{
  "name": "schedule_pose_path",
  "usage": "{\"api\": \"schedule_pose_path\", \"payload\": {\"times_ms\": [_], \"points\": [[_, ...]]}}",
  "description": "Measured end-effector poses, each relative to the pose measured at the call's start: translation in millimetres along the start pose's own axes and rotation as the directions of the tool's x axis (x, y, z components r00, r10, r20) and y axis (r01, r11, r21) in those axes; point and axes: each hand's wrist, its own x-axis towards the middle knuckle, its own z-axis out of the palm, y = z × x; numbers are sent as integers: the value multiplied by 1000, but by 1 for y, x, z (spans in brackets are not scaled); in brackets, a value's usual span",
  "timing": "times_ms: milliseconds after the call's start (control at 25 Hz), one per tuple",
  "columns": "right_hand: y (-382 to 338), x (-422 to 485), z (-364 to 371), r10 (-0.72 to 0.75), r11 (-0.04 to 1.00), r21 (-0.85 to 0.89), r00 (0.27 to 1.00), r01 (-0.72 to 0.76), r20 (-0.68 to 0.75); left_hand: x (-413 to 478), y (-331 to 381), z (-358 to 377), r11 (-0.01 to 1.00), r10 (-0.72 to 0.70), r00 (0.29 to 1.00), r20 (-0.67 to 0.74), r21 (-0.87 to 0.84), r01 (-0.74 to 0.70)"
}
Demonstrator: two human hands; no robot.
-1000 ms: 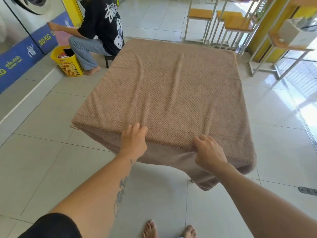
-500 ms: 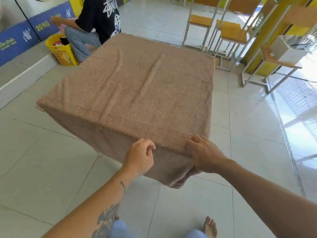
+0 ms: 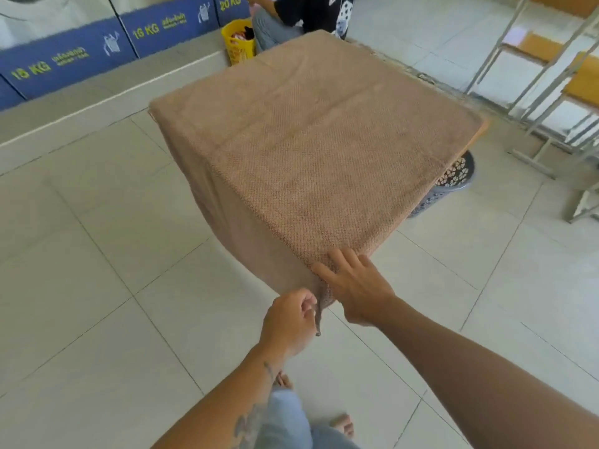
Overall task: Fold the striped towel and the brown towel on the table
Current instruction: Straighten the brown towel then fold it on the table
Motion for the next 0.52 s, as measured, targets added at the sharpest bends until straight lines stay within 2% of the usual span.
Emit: {"api": "schedule_pose_path", "payload": {"times_ms": [120, 320, 440, 520], "points": [[3, 11, -1, -54, 998, -22, 993, 52, -106, -2, -5, 4, 997, -74, 997, -34, 17, 74], [21, 18, -3, -167, 982, 66, 973, 179, -159, 6, -1, 31, 972, -225, 974, -42, -73, 221], [29, 22, -6, -114, 948, 273, 975, 164, -190, 17, 9, 48, 943, -272, 959, -83, -221, 248], [34, 27, -11, -70, 896, 419, 980, 143, -185, 24, 16, 53, 941, -281, 949, -145, -238, 242]]}}
